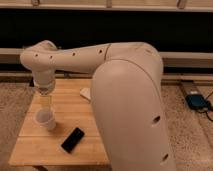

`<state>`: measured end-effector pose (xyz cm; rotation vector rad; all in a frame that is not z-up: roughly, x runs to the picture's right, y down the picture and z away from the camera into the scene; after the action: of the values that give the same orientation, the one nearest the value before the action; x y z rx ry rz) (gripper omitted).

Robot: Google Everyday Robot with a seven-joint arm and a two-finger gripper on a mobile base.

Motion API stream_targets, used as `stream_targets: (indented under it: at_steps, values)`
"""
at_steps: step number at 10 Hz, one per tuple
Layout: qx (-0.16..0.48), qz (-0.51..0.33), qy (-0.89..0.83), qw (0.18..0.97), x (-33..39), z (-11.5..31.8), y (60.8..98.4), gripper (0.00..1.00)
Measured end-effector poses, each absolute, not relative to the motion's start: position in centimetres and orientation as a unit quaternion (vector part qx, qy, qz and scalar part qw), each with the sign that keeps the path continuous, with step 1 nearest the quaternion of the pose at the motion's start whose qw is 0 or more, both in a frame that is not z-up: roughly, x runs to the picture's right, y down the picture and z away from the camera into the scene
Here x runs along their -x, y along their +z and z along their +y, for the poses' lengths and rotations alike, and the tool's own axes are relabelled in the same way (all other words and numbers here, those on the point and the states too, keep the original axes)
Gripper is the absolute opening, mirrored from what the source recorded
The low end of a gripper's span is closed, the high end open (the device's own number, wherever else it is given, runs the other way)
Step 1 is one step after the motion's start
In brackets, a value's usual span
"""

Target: Move the arm in a circular motion

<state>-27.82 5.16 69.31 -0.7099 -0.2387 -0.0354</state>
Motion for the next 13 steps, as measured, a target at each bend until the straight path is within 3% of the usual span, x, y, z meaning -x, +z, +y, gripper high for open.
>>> stream_targets:
  at_steps: [7, 13]
  values:
    - [0.343, -0.122, -0.023, 0.931, 28.2, 4.8, 68.9, 0.80]
    - [0.333, -0.175, -0.071, 0.924, 33.8, 6.9, 61.5, 0.80]
